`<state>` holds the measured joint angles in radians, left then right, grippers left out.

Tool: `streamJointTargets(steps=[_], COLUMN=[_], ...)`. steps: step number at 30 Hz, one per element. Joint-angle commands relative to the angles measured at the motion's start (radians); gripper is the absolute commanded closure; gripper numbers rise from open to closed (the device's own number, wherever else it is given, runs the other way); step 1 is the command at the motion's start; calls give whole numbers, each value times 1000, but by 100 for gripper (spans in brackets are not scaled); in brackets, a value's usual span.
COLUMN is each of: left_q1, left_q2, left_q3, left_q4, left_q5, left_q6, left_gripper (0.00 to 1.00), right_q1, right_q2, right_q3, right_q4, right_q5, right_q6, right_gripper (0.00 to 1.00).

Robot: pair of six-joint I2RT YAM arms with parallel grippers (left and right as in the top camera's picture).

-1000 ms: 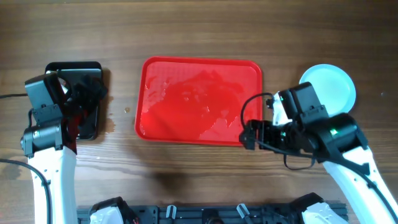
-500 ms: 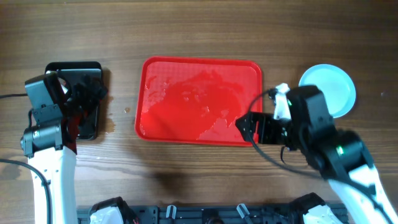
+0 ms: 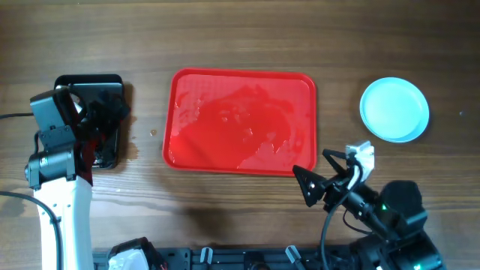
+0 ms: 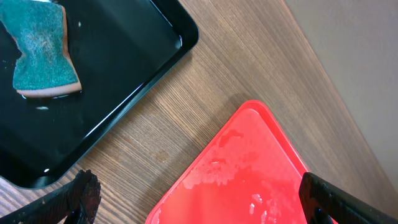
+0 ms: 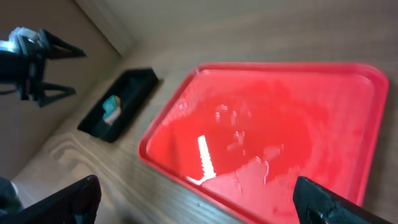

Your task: Clean dirty plates on tray and stack at the side

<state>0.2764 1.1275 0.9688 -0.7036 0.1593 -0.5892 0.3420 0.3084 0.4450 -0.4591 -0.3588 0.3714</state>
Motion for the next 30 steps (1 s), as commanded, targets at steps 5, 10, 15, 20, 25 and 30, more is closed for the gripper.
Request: streamJointTargets(steps=[5, 10, 15, 20, 25, 30], left_q1=[-4, -4, -4, -4, -4, -4], left_q2=[0, 0, 0, 0, 0, 0], left_q3=[6, 6, 6, 6, 6, 6], left_q4=[3, 3, 3, 3, 3, 3], left_q5=[12, 12, 12, 12, 12, 12], left_q6=[-2, -2, -2, -2, -2, -2], left_gripper=[0, 0, 0, 0, 0, 0], right_q1=[-96, -112, -114, -116, -145, -206], right_q2=[-158, -214, -284, -305, -305, -305], right_q3=[-161, -256, -365, -395, -402, -402], right_q4=[120, 216, 333, 392, 392, 392], right_q5=[-16, -15, -15, 31, 121, 120], right_q6=[-28, -26, -27, -39, -65, -171], right_gripper=[0, 0, 0, 0, 0, 0])
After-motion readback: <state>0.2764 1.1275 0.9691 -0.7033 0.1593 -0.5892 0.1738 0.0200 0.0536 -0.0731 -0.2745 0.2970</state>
